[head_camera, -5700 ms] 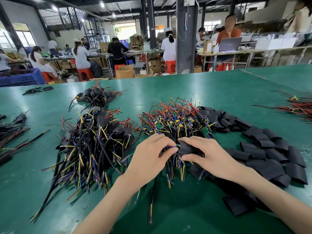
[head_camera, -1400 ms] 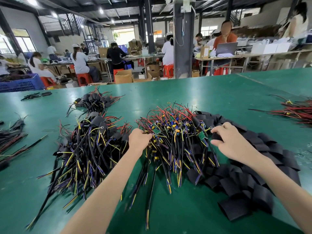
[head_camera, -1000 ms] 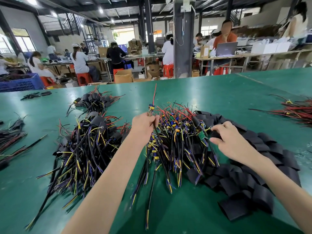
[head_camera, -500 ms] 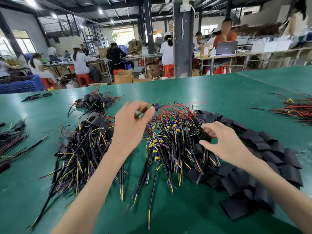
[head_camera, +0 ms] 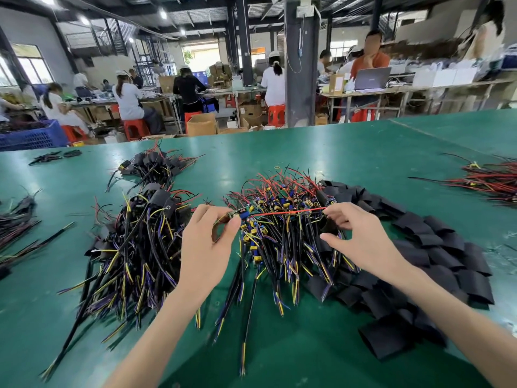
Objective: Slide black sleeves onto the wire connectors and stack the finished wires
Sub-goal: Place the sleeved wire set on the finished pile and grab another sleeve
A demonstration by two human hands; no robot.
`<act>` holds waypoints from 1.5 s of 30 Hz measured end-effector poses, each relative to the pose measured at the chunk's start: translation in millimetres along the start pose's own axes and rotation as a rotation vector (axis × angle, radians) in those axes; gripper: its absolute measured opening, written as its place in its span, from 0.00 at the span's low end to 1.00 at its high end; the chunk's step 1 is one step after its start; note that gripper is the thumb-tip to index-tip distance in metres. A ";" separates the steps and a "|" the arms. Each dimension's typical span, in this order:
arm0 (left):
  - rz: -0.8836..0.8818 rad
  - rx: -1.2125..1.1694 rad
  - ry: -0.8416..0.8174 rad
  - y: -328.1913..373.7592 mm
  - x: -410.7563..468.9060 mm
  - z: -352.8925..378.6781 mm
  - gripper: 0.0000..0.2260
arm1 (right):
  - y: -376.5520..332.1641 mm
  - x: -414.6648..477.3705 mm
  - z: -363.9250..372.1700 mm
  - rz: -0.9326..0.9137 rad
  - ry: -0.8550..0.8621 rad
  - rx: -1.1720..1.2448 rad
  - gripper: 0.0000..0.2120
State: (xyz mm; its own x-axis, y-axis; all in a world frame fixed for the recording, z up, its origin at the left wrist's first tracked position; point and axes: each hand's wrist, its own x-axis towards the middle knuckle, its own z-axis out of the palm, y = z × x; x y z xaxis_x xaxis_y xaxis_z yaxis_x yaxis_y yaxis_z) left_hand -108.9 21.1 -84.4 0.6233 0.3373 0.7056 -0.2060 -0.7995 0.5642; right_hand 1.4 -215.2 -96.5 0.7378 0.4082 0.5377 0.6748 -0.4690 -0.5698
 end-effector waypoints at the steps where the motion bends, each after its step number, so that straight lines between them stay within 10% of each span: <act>1: 0.001 -0.005 -0.001 -0.5 -0.4 -0.1 0.00 | -0.3 0.1 0.0 0.006 0.003 0.012 0.19; 29: -0.034 0.019 -0.037 -1.5 -3.7 3.0 0.03 | 1.3 1.3 -2.6 0.090 0.068 0.285 0.19; 45: 0.138 -0.020 -0.174 16.6 -15.2 15.6 0.09 | -33.2 -10.4 9.3 -0.444 0.046 -0.313 0.19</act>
State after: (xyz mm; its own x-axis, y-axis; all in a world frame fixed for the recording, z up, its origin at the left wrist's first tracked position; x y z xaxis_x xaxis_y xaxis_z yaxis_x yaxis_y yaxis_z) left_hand -110.1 -5.1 -92.4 0.7086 0.1331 0.6929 -0.3123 -0.8214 0.4772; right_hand -28.4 -196.6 -89.0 0.3767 0.5889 0.7150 0.8782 -0.4727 -0.0733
